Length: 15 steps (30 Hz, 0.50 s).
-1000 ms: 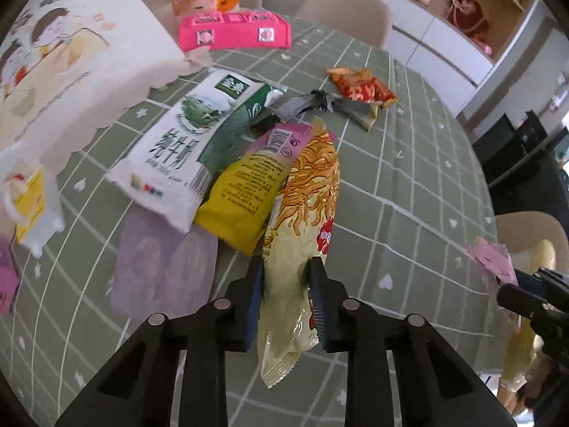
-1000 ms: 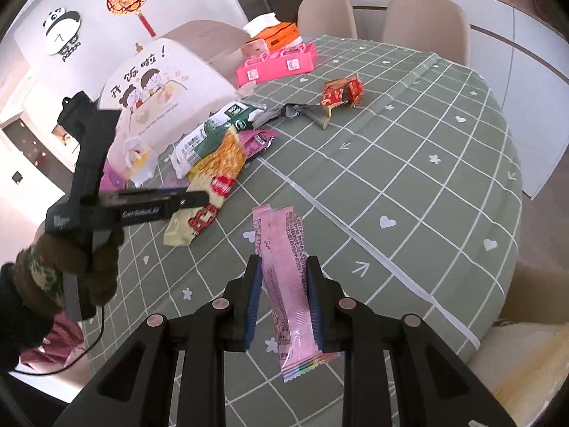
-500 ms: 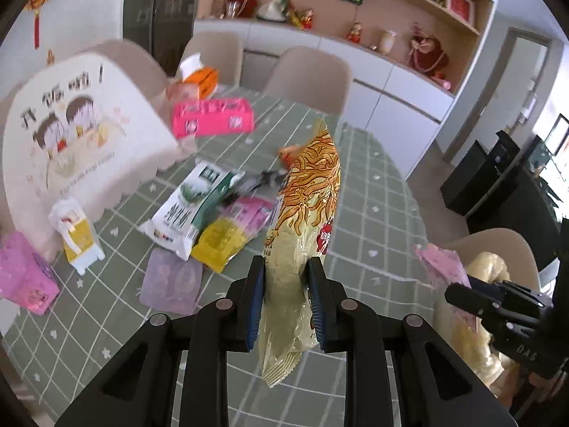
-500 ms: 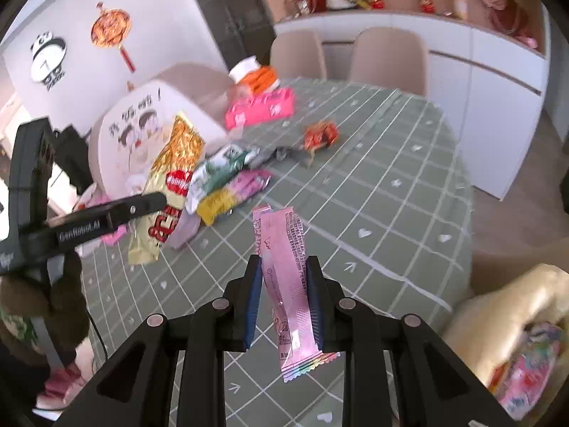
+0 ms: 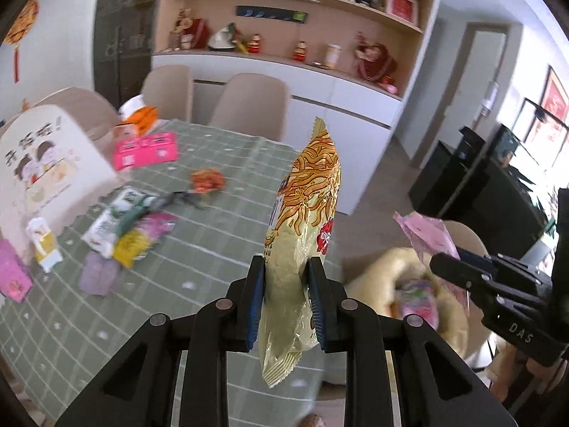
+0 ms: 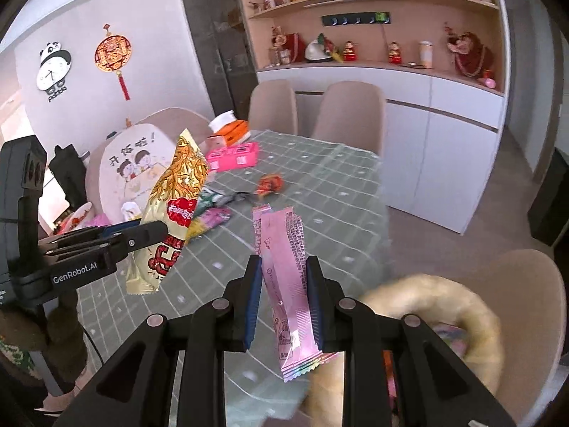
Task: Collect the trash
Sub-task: 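Carry chip bag and pink strip to the yellow trash bag and release both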
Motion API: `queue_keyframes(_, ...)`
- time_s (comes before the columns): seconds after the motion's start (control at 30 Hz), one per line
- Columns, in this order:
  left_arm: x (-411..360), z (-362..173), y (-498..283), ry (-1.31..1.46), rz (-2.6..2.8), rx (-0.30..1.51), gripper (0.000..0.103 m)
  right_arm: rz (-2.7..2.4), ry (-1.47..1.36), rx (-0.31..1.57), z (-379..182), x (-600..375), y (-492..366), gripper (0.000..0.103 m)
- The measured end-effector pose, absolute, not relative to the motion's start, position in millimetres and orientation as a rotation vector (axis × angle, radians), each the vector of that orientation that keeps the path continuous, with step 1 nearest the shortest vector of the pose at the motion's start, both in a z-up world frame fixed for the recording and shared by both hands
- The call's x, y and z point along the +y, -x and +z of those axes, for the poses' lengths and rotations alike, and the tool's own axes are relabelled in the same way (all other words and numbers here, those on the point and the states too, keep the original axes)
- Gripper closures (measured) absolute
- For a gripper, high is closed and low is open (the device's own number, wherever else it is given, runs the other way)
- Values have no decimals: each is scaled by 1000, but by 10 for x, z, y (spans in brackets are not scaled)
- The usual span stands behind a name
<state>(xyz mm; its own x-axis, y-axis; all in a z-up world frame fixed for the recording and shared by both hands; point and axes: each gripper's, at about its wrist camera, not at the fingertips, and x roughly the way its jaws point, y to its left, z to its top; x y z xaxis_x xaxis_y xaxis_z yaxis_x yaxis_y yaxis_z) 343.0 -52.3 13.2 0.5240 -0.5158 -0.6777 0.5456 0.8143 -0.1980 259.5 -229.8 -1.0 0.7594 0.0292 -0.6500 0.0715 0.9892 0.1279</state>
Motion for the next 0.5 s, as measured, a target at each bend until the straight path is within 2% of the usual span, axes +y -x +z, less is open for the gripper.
queue_keyframes(0.5, -1788, -150, -2664, -128, -704, 879, 78, -96, -218, 715, -233, -3467, -1901, 81)
